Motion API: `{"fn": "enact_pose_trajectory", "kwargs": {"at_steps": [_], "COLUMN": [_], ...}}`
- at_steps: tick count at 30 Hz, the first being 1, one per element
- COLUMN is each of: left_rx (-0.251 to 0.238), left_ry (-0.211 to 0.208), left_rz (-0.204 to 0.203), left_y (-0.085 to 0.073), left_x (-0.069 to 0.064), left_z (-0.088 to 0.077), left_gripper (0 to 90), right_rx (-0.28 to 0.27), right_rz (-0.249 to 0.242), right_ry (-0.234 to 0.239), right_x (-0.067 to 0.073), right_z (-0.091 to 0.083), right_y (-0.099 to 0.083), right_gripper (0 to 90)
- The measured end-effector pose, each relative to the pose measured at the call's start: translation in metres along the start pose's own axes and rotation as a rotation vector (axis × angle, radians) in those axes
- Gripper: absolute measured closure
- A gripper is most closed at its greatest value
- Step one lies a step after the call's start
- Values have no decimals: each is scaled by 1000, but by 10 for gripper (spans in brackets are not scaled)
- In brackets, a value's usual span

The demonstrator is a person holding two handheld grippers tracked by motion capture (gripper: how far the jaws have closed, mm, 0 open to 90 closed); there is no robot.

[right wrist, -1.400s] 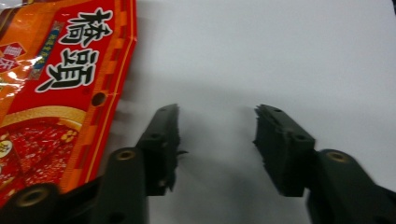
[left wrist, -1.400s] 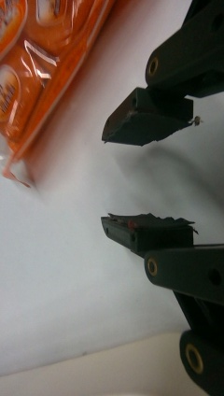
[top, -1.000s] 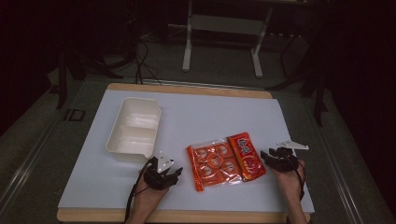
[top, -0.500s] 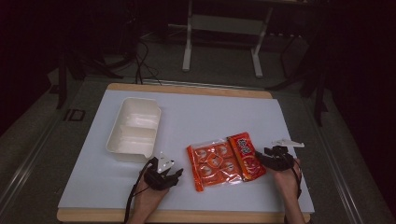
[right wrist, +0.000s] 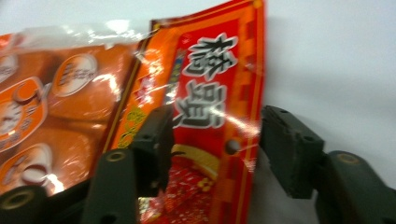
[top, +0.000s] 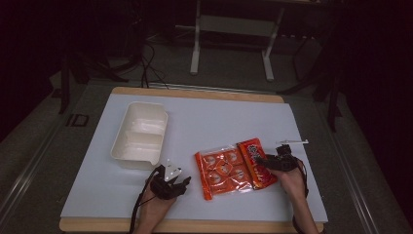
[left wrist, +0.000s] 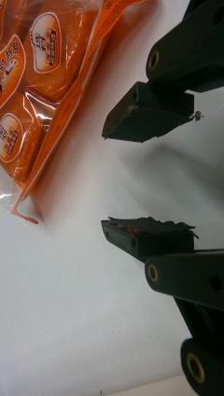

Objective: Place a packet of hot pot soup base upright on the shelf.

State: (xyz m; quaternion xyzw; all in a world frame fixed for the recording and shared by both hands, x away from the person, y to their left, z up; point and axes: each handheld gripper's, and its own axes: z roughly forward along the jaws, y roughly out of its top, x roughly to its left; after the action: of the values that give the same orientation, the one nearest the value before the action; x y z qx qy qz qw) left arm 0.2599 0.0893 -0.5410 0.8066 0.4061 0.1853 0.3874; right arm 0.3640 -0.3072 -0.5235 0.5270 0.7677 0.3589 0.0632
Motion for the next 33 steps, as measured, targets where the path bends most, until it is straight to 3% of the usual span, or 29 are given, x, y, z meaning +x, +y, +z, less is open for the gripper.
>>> {"fn": "enact_pose_trajectory", "kwargs": {"at_steps": [3,6,7,8,9,12,15,19,23,30,33], "left_rx": [0,0,-1,-1,-1,0,0,1,1,5,2], "left_ry": [1,3,5,5,5,7,6,3,3,3,4], "left_rz": [1,1,1,2,2,3,5,8,9,13,13], "left_y": [0,0,0,0,0,0,0,0,0,0,0], "left_x": [0,0,0,-1,-1,-1,-1,-1,-1,-1,-1], "left_z": [0,0,0,0,0,0,0,0,0,0,1], "left_gripper": [495,495,495,495,495,495,495,495,495,495,495], "right_rx": [11,-13,-56,-56,-70,-37,26,106,141,184,212], "right_rz": [-16,0,11,11,5,-32,-75,-78,-70,-79,-41], "right_ry": [-5,30,125,125,219,217,186,96,106,125,118], "right_x": [-1,-3,-6,-6,-4,1,9,16,17,17,19], "right_z": [0,-6,-14,-14,-17,-14,-5,17,29,33,34], "right_y": [1,3,7,7,10,13,18,26,30,36,39], "right_gripper": [496,522,570,570,571,571,581,794,775,782,797]}}
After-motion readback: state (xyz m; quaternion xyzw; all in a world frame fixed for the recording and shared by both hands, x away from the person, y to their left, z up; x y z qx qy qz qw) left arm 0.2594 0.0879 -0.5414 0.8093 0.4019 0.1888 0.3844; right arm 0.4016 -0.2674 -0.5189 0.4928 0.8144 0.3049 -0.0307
